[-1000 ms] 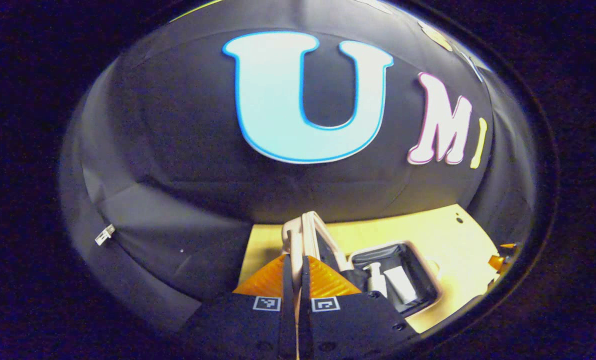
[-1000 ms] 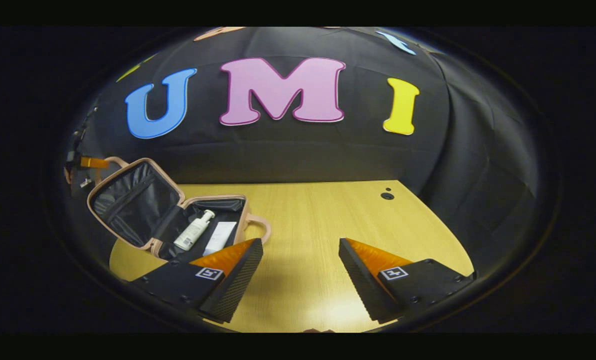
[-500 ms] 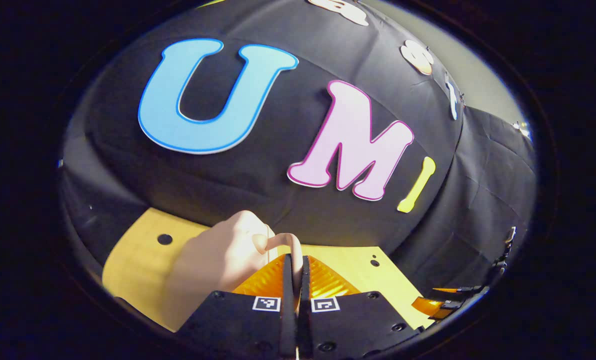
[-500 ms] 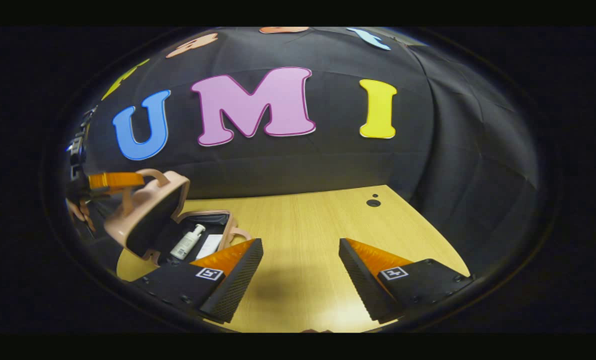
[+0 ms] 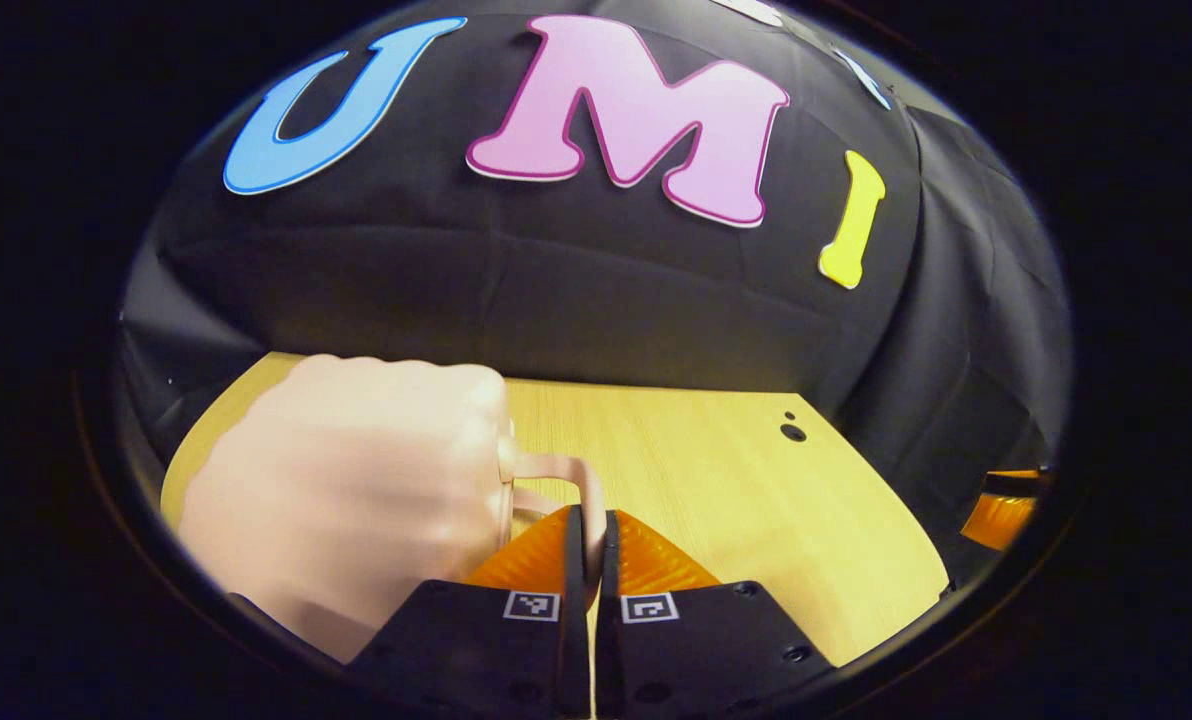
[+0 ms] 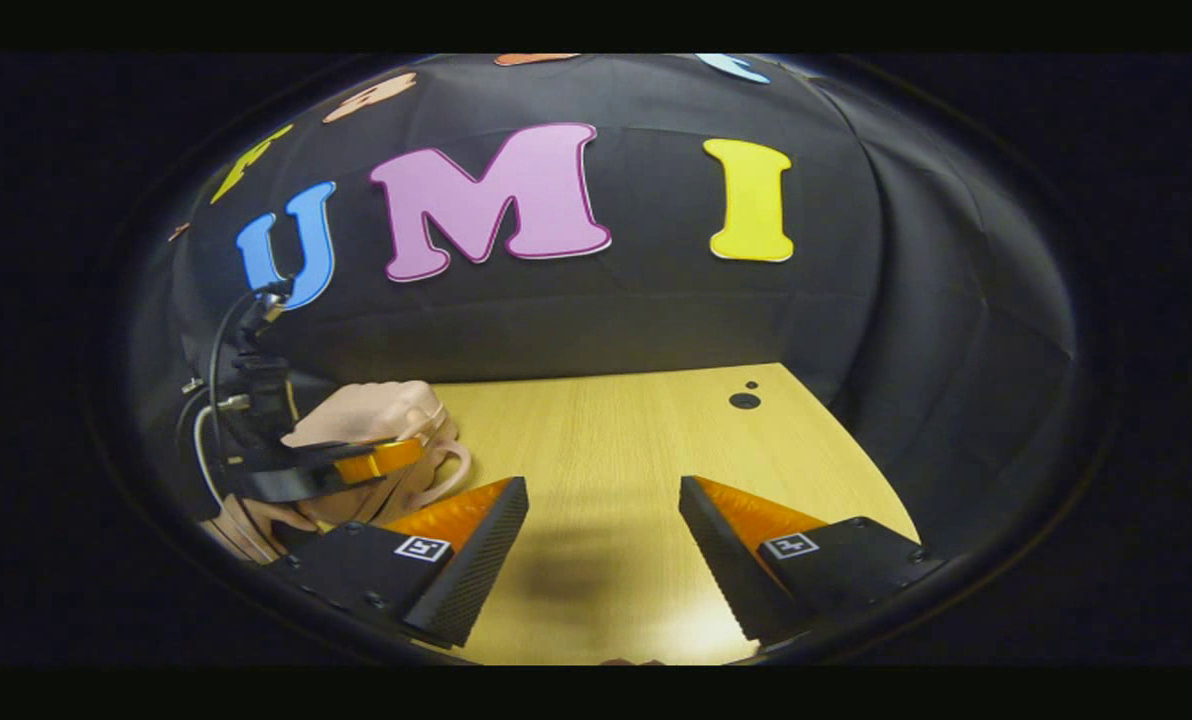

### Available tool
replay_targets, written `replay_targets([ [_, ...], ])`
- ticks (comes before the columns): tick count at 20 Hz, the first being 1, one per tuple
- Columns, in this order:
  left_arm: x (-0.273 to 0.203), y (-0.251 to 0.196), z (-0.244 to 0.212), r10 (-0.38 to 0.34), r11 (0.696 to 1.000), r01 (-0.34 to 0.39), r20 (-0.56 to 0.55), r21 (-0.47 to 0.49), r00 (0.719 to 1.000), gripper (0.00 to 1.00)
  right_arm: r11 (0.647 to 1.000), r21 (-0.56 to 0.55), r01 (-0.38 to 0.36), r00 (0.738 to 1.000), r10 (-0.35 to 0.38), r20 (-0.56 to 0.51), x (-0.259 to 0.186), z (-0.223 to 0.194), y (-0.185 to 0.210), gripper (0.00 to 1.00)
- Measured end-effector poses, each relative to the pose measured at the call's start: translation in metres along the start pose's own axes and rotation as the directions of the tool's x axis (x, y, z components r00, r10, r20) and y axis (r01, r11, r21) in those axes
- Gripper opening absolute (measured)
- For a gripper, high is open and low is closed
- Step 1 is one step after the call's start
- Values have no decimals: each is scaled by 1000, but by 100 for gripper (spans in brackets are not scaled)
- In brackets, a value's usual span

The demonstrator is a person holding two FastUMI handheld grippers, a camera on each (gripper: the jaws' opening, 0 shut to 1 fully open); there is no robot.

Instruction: First open the suitcase, pack the skin care products into it, and then close the suitcase.

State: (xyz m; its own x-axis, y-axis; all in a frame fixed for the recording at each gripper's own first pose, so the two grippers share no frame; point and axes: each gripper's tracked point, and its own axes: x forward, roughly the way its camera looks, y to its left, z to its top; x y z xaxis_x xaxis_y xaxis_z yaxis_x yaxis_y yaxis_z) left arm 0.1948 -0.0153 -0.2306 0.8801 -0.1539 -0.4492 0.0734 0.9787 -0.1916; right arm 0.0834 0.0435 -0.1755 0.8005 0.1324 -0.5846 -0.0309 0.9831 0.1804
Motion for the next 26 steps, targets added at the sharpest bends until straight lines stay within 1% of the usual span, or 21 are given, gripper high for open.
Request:
replay_targets([
  [2, 7, -5, -5, 13, 1000, -13, 2, 2, 1000, 9, 1000, 1, -3, 1000, 3, 15, -3, 0, -9, 97],
  [3, 7, -6, -7, 24, 1000, -24, -9, 1, 1000, 14, 1000, -4, -2, 1000, 2, 18, -5, -1, -10, 96],
  [4, 8, -7, -5, 31, 999, -31, -10, -11, 999, 17, 1000, -10, -3, 1000, 3, 18, -9, -1, -11, 96],
  [5, 4, -11, 0, 19, 999, -19, 2, -40, 1000, 23, 1000, -12, -1, 1000, 1, 19, -11, -1, -12, 96],
  [6, -8, -15, 10, 8, 997, -5, 30, -75, 1000, 24, 1000, -7, 5, 1000, -4, 23, -14, 0, -11, 97],
  [7, -19, -16, 22, -13, 995, 19, 65, -93, 998, 27, 1000, 2, 7, 999, -7, 33, -18, 4, -9, 97],
  [8, -34, -16, 38, -18, 995, 27, 104, -92, 994, 35, 1000, 11, 12, 999, -12, 43, -21, 7, -5, 97],
  [9, -52, -14, 52, -28, 997, 39, 141, -73, 990, 57, 1000, 18, 15, 998, -16, 54, -25, 11, -1, 98],
  [10, -71, -12, 66, -29, 998, 39, 180, -50, 983, 66, 1000, 22, 17, 997, -18, 74, -31, 17, 5, 98],
  [11, -92, -10, 81, -27, 999, 32, 216, -23, 976, 80, 1000, 21, 19, 995, -21, 94, -37, 23, 11, 98],
  [13, -138, -4, 115, -9, 999, -5, 303, 46, 953, 97, 1000, 16, 24, 991, -26, 133, -50, 34, 24, 97],
  [15, -186, 2, 147, 1, 993, -47, 401, 105, 916, 96, 1000, 17, 18, 985, -21, 172, -65, 45, 42, 98],
  [17, -236, -10, 173, 6, 987, -83, 488, 138, 873, 96, 1000, -1, 15, 975, -15, 224, -85, 60, 61, 98],
  [19, -277, -9, 181, 5, 985, -96, 531, 145, 848, 96, 999, -38, 21, 956, -9, 292, -107, 77, 80, 97],
  [20, -291, -9, 181, 3, 986, -94, 538, 140, 843, 96, 998, -58, 20, 948, 0, 317, -119, 81, 91, 98],
  [22, -319, 0, 181, -1, 988, -81, 540, 128, 842, 96, 996, -87, -1, 941, 30, 336, -140, 81, 115, 98],
  [23, -332, 7, 177, 7, 989, -86, 542, 121, 841, 96, 996, -92, -7, 936, 39, 350, -152, 82, 124, 97],
  [25, -352, 18, 163, 26, 989, -99, 540, 106, 841, 96, 997, -80, -12, 927, 41, 374, -174, 80, 135, 98],
  [26, -361, 21, 157, 24, 990, -95, 542, 105, 840, 96, 998, -67, -17, 924, 41, 380, -182, 76, 140, 98],
])
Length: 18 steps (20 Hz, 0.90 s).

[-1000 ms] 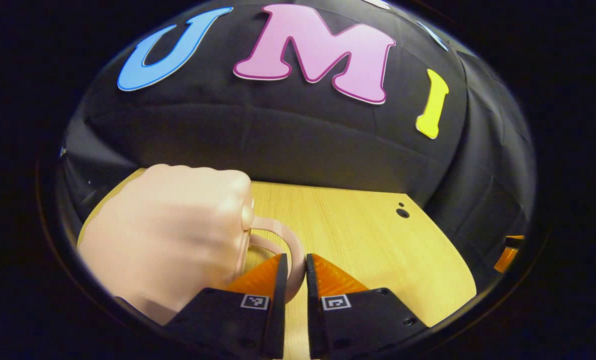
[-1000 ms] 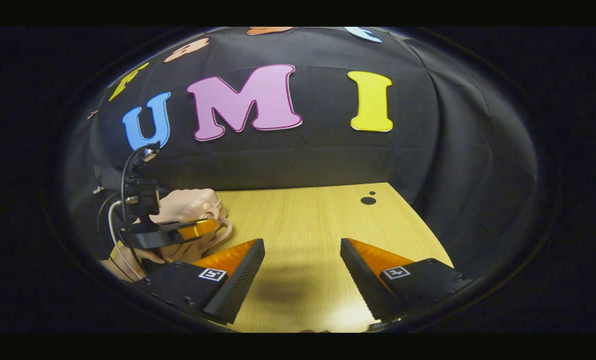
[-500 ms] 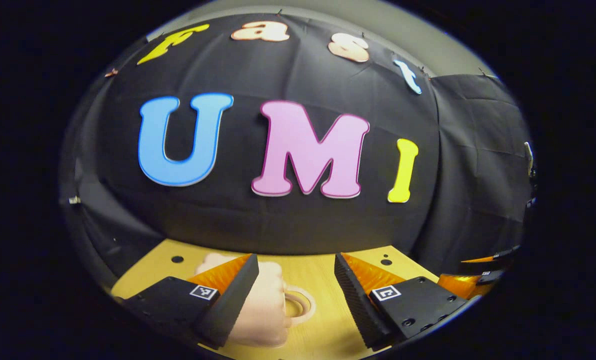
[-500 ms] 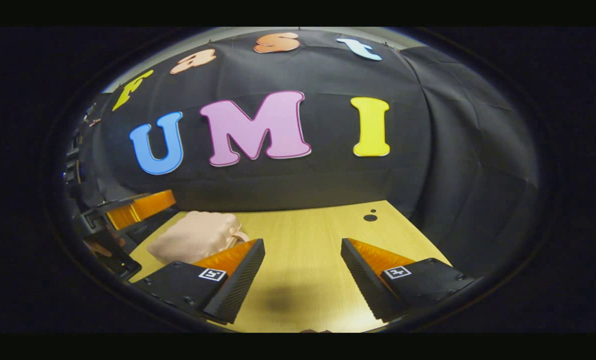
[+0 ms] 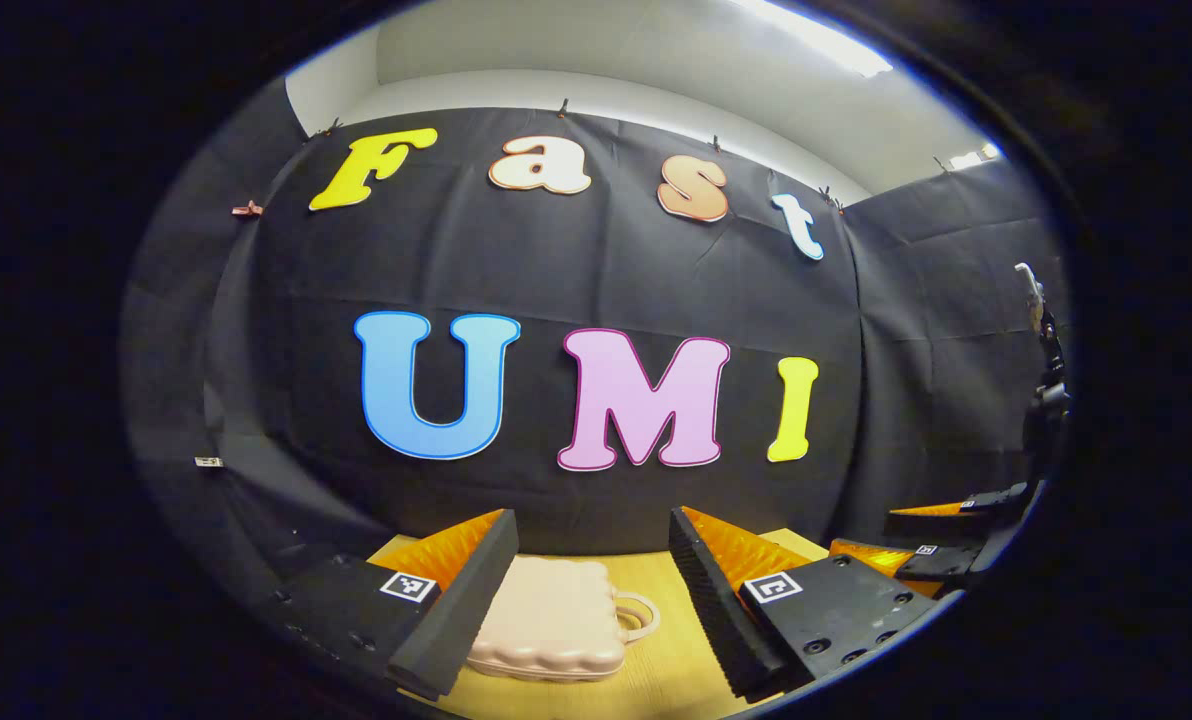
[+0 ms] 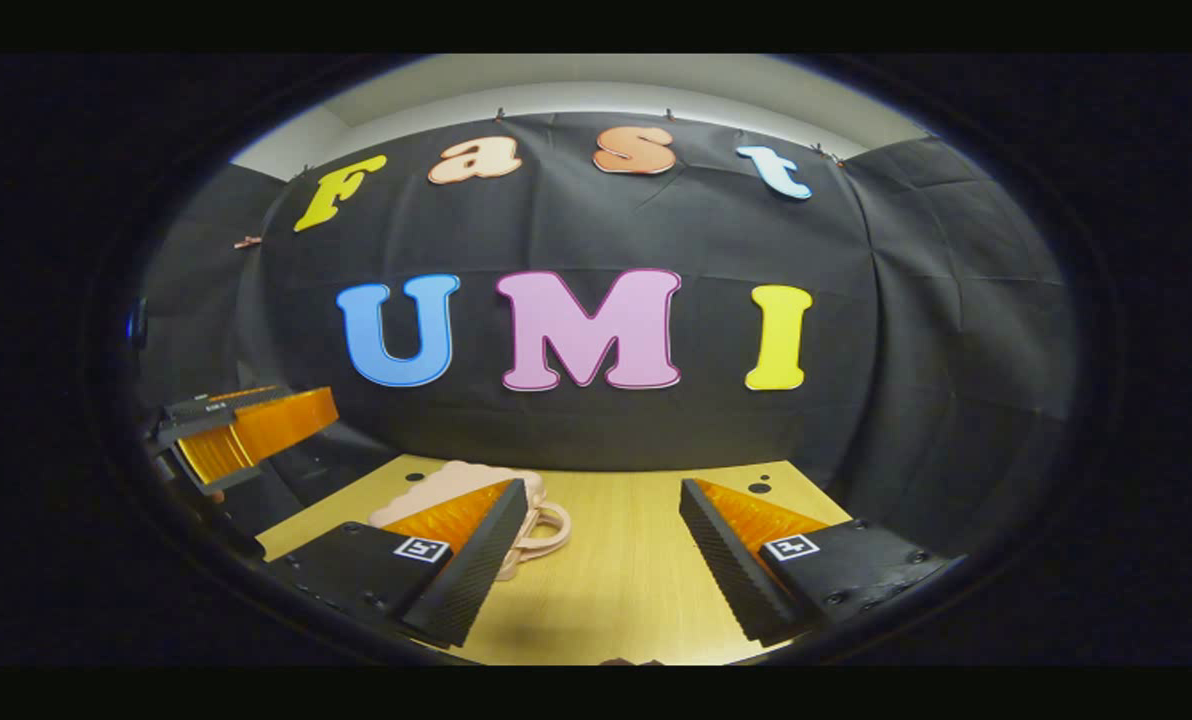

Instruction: First open the suitcase, pack the skin care products into it, and then close the suitcase.

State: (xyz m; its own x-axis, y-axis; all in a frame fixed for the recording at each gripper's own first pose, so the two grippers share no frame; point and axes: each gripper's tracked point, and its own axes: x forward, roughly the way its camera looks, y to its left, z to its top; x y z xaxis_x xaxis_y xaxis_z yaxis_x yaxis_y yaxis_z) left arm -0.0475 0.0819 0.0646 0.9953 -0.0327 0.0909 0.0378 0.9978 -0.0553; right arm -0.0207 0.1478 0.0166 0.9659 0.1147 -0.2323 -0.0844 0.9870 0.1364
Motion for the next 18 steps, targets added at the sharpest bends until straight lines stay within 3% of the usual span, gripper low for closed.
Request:
replay_targets([
  [4, -18, 19, -1, 12, 1000, -13, 12, 5, 1000, 96, 999, -49, 23, 998, -20, 52, -20, 0, 1, 98],
  [9, -15, 27, 4, 41, 998, -41, 7, 41, 999, 96, 999, -19, 46, 998, -46, 41, -25, -4, -4, 98],
  [10, -16, 27, 4, 41, 999, -41, 6, 34, 999, 100, 998, -17, 55, 998, -54, 46, -25, -3, -7, 98],
  [11, -17, 27, 2, 41, 999, -41, 3, 28, 999, 96, 998, -16, 61, 997, -60, 51, -25, 0, -10, 98],
  [18, -19, 29, 5, 35, 999, -35, 7, 25, 999, 96, 998, -12, 57, 997, -56, 58, -25, 3, -9, 98],
])
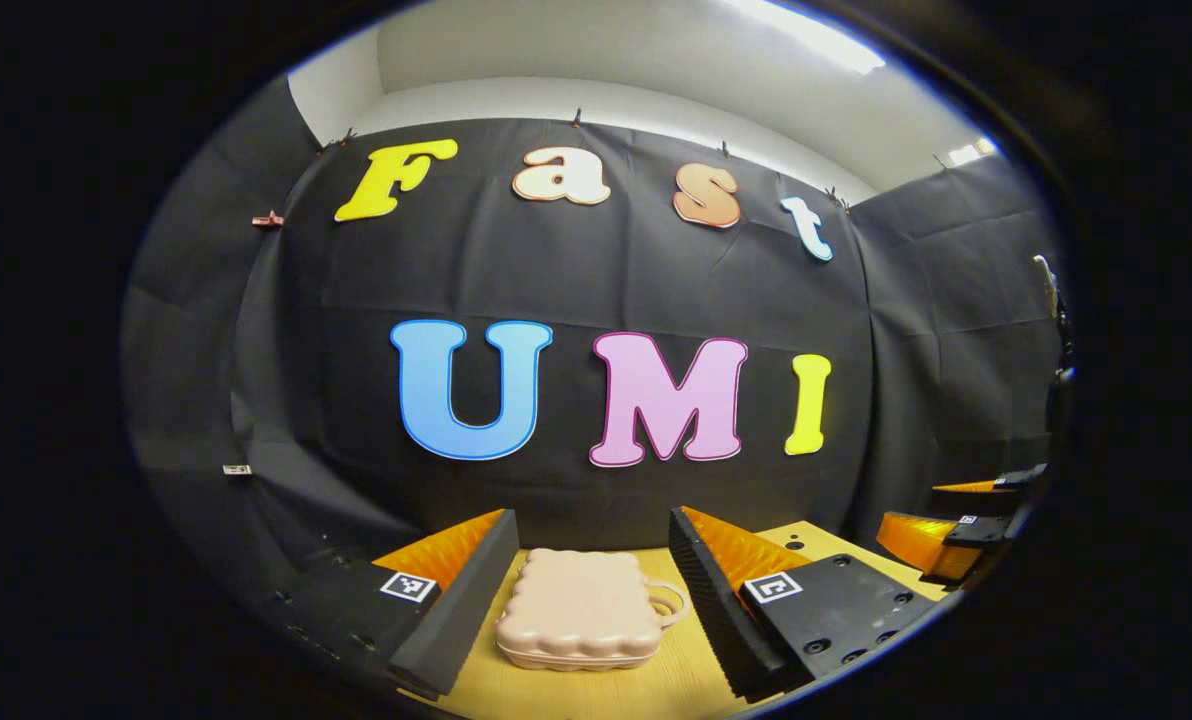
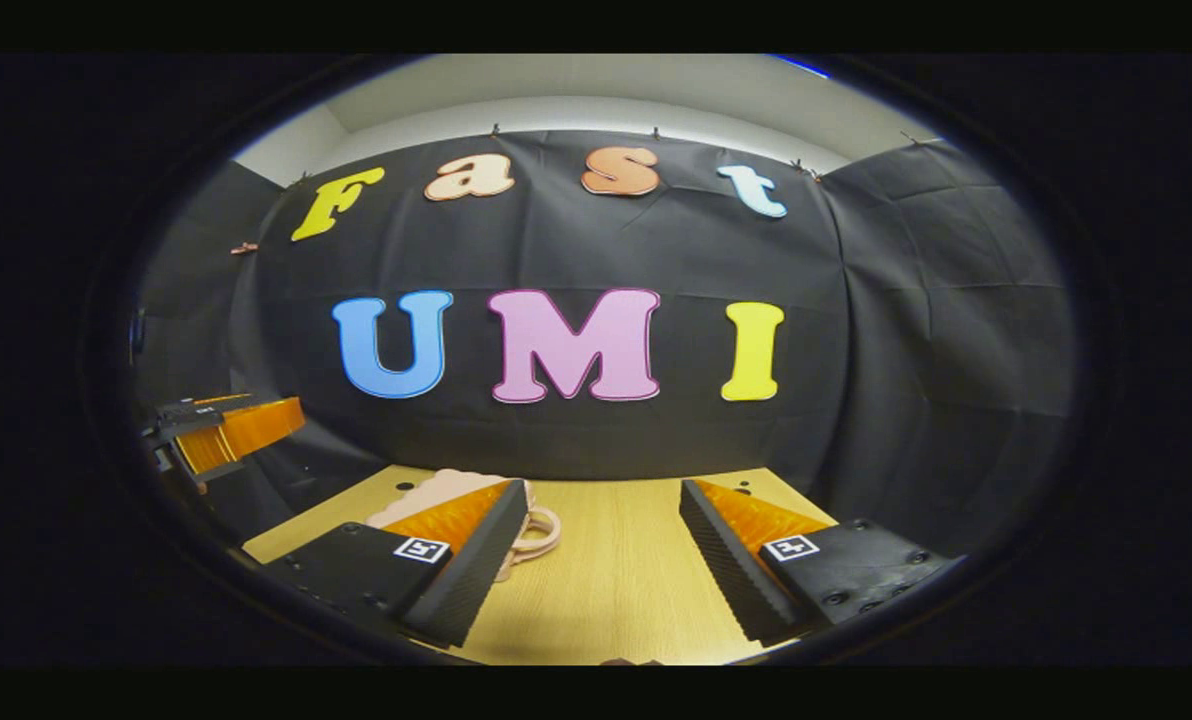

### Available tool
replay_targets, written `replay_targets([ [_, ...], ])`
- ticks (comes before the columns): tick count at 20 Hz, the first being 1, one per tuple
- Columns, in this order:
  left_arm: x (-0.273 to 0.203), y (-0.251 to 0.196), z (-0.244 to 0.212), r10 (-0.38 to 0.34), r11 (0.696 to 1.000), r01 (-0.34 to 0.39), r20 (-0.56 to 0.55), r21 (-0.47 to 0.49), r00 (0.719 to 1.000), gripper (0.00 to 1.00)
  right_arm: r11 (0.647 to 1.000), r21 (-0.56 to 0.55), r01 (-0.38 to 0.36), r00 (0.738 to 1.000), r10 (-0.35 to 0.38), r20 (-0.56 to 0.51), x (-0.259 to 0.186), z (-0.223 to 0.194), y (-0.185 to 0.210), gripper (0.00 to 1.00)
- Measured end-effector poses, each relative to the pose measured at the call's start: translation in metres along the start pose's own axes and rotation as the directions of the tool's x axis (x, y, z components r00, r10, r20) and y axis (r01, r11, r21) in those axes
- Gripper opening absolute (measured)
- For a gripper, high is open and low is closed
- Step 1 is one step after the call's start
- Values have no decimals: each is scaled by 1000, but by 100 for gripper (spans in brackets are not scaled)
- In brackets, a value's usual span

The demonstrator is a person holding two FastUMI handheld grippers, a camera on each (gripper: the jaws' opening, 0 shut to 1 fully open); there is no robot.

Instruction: First open the suitcase, pack the skin care products into it, and then close the suitcase.

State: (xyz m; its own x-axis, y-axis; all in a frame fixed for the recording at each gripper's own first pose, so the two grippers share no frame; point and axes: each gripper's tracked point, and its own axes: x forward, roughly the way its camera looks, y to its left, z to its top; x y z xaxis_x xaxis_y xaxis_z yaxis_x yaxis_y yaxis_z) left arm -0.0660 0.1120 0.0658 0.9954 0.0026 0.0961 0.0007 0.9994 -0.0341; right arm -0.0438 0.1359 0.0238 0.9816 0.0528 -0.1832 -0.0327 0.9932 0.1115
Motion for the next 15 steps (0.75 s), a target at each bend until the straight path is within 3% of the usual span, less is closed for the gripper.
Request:
replay_targets([
  [6, -4, -1, 3, -9, 1000, 10, 39, -17, 999, 96, 1000, 7, 25, 1000, -25, -8, 4, -3, -5, 98],
  [15, 6, 1, -13, -43, 995, 43, 6, -89, 999, 96, 997, -14, 81, 997, -81, -3, 10, -3, -17, 98],
])
